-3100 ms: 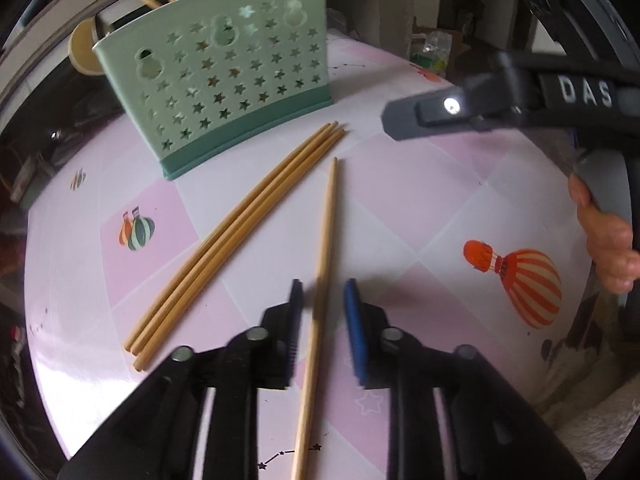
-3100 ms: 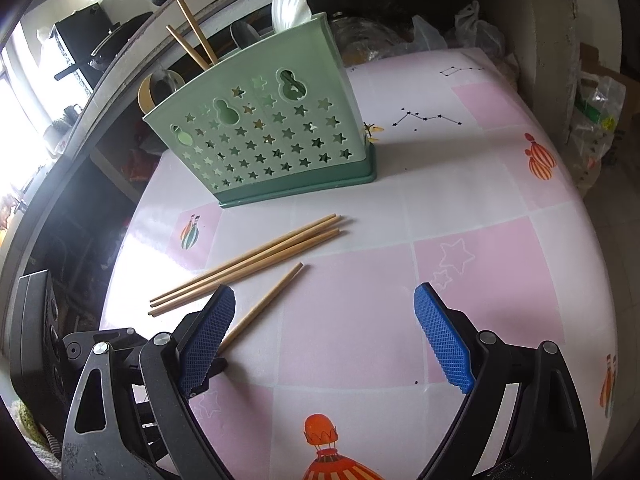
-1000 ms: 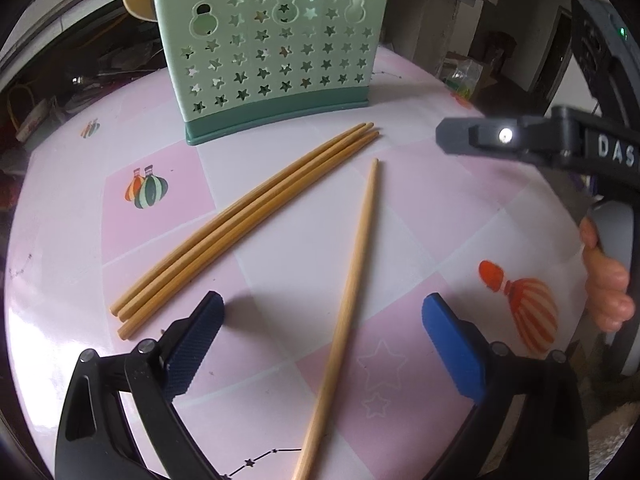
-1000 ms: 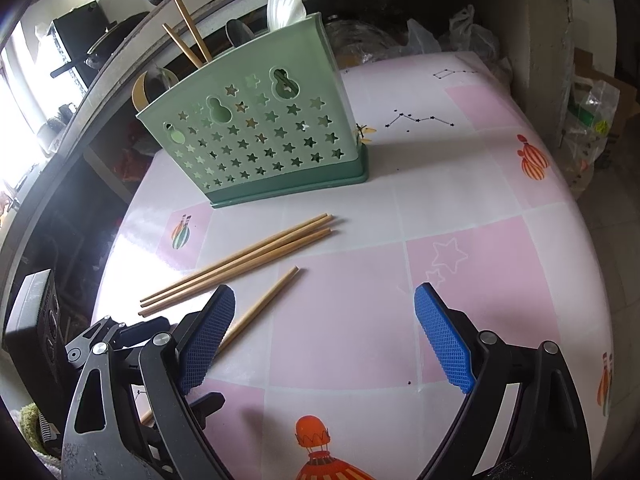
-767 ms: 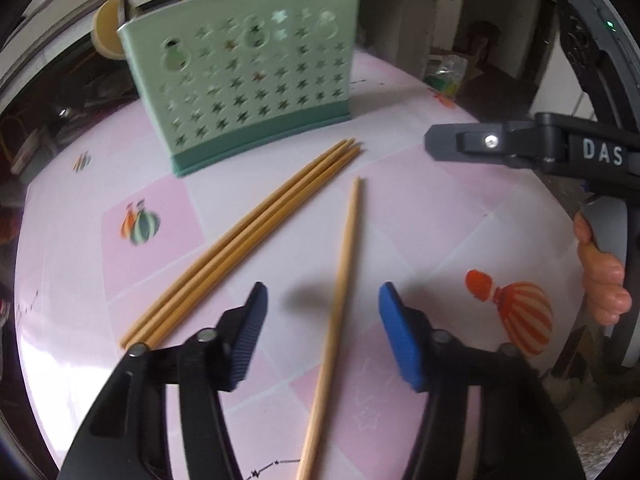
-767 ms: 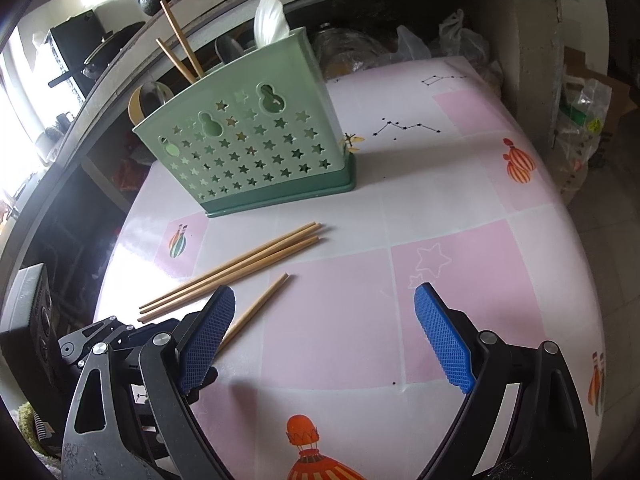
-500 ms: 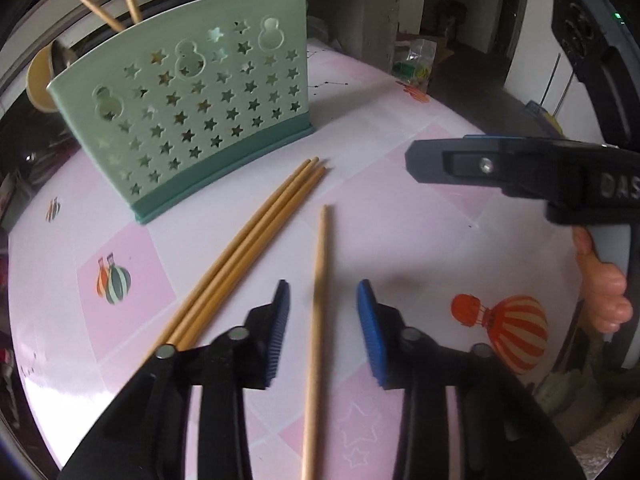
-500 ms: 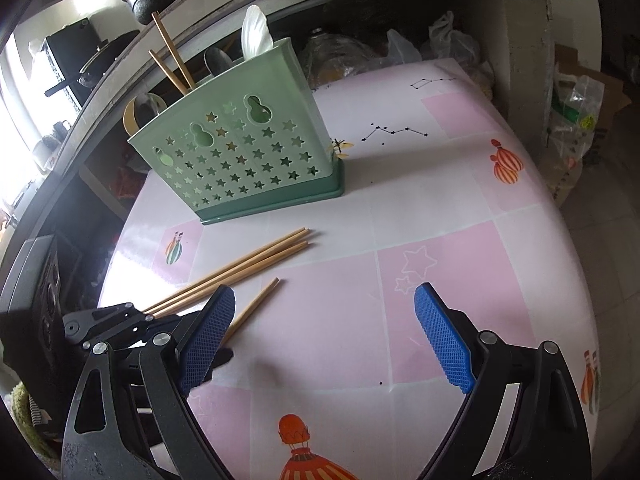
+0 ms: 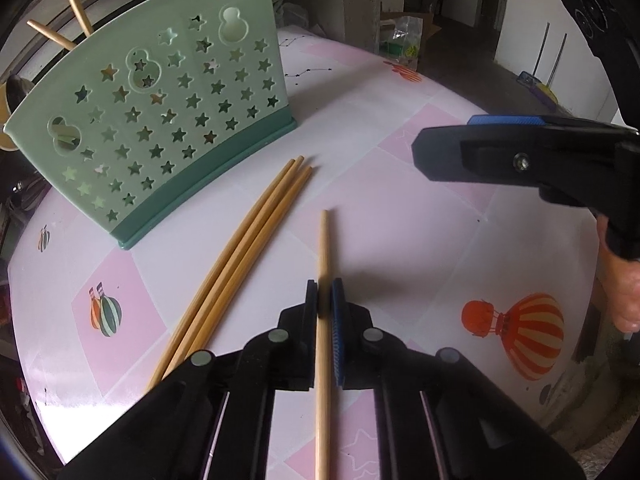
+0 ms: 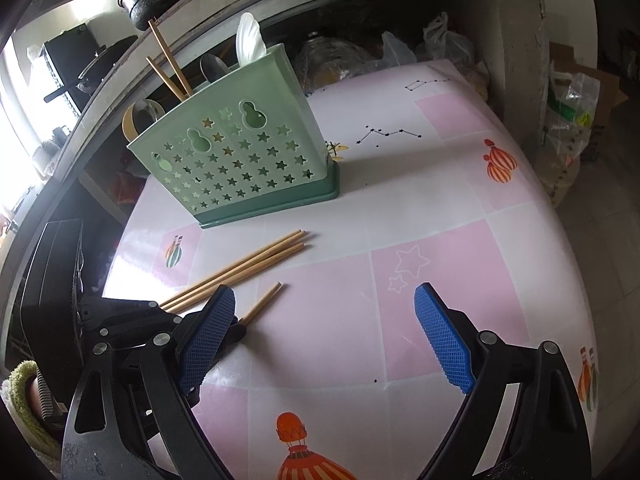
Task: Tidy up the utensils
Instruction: 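Lift the chopstick with the left tool while the right tool grasps a chopstick from the pile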
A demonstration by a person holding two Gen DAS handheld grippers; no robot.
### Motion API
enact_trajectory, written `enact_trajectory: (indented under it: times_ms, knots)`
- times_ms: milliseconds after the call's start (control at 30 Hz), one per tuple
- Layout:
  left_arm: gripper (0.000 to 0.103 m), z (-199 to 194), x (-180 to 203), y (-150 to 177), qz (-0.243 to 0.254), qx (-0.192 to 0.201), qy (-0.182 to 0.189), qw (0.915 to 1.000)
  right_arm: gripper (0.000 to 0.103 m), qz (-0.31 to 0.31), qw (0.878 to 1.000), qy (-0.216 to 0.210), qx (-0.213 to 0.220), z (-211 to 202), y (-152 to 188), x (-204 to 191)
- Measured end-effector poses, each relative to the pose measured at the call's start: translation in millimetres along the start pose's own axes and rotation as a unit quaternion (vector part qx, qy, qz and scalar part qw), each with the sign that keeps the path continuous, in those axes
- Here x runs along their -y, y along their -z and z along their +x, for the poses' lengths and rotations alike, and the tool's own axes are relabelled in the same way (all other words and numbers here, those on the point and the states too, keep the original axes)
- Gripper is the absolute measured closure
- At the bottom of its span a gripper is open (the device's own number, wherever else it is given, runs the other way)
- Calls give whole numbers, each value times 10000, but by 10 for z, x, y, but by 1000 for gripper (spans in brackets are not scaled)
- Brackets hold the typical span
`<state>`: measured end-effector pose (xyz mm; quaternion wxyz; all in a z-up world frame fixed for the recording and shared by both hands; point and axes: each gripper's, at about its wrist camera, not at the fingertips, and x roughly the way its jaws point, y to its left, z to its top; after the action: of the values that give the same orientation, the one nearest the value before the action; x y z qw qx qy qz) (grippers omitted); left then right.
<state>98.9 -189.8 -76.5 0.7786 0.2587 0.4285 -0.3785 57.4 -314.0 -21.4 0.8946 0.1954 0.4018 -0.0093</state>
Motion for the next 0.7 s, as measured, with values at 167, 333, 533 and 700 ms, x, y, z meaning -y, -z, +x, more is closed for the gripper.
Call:
enact_trajectory:
  times_ms: [167, 333, 533, 700]
  knots:
    - [97, -238, -107, 38, -405, 505, 21, 9979, 16, -61, 10000, 29, 62, -77, -10, -13]
    - [97, -703, -423, 201, -1335, 1328, 224, 9819, 17, -225, 9995, -9, 234, -182, -62, -67]
    - [97, -1202, -821, 585, -2240, 2056, 322, 9521, 31, -1259, 9909, -417, 246, -138, -75, -464]
    - [97, -1473, -1036, 899, -2737, 2372, 162, 9320, 57, -2541, 9614, -1042, -194, 216, -16, -953]
